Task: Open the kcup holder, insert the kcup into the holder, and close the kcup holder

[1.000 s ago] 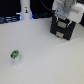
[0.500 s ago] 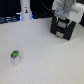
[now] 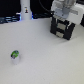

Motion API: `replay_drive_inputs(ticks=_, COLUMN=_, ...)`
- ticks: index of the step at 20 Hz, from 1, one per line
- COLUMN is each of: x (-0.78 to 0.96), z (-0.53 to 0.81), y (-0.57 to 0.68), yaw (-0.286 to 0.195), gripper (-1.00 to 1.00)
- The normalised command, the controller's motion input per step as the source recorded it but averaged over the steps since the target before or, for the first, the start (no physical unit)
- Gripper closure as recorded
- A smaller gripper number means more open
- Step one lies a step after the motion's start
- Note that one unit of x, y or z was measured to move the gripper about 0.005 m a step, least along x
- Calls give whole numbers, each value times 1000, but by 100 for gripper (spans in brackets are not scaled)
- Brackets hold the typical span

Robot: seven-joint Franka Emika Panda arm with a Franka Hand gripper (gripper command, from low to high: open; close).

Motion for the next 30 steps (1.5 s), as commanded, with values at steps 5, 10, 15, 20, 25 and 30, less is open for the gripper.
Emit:
replay_drive_inputs(ticks=5, x=998, z=146, y=-231, yaw=-32, gripper=100)
replay_drive_inputs(ticks=10, x=995, z=183, y=-222, yaw=-44, gripper=100)
replay_drive_inputs(ticks=15, x=979, z=177, y=-234, yaw=-52, gripper=100)
replay_drive_inputs(ticks=20, x=959, z=192, y=-269, yaw=-61, gripper=100)
replay_drive_inputs(ticks=25, x=934, z=209, y=-304, yaw=-65, gripper=100)
replay_drive_inputs(ticks=30, x=913, z=205, y=-335, yaw=-66, gripper=100)
